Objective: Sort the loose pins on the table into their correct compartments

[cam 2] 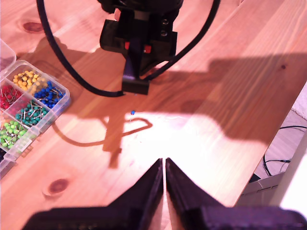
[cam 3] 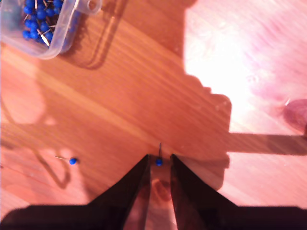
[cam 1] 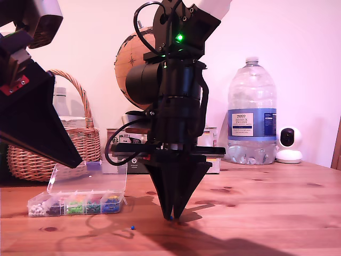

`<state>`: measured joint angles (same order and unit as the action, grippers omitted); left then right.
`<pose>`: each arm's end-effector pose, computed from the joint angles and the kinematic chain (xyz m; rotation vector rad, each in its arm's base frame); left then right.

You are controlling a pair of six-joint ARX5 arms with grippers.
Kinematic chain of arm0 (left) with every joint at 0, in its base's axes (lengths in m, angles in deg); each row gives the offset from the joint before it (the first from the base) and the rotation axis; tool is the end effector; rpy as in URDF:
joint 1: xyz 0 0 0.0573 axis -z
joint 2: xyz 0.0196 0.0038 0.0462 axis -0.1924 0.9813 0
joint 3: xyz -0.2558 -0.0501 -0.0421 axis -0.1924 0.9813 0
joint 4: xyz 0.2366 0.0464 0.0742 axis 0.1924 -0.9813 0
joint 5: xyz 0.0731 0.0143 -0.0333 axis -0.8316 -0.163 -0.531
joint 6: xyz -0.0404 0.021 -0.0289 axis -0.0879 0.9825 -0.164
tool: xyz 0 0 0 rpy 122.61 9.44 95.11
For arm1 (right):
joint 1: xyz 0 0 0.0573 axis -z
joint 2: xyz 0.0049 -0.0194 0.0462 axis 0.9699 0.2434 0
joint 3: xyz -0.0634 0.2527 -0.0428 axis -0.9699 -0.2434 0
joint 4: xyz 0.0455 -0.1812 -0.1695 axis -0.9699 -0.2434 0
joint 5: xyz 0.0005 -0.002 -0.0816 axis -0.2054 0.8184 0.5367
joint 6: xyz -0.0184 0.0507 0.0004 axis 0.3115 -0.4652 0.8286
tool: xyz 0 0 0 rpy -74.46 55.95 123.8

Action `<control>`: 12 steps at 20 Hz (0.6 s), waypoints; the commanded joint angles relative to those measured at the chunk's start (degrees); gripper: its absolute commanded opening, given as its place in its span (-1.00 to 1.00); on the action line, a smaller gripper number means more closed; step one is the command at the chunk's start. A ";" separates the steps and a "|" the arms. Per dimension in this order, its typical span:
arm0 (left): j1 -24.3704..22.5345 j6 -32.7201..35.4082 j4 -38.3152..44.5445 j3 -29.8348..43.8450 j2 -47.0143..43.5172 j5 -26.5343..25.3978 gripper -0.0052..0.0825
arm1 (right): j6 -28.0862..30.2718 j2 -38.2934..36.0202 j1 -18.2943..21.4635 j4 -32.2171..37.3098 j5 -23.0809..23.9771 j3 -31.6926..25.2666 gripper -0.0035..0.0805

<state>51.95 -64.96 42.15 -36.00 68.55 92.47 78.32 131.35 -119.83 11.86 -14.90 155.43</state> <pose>0.1410 -0.1310 0.1919 0.2091 0.8483 -0.8939 0.2908 0.2829 0.1524 -0.3831 1.4992 0.5256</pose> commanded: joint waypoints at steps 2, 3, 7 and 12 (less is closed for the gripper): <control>0.07 0.22 0.31 0.83 0.26 0.31 -0.93 | -0.02 2.01 -0.31 0.26 0.07 -0.02 -0.67; 0.07 0.20 0.31 0.83 0.26 0.31 -0.93 | -0.02 2.01 -0.31 0.28 0.07 -0.02 -0.67; 0.07 0.20 0.31 0.83 0.26 0.31 -0.93 | 0.11 2.01 -0.31 1.11 0.00 -0.02 -0.87; 0.07 0.22 0.31 0.83 0.26 0.28 -0.93 | 0.13 2.01 -0.31 1.16 -0.09 -0.02 -0.94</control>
<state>51.95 -64.94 42.10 -36.00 68.55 92.47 78.37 131.37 -119.83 12.86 -14.92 155.43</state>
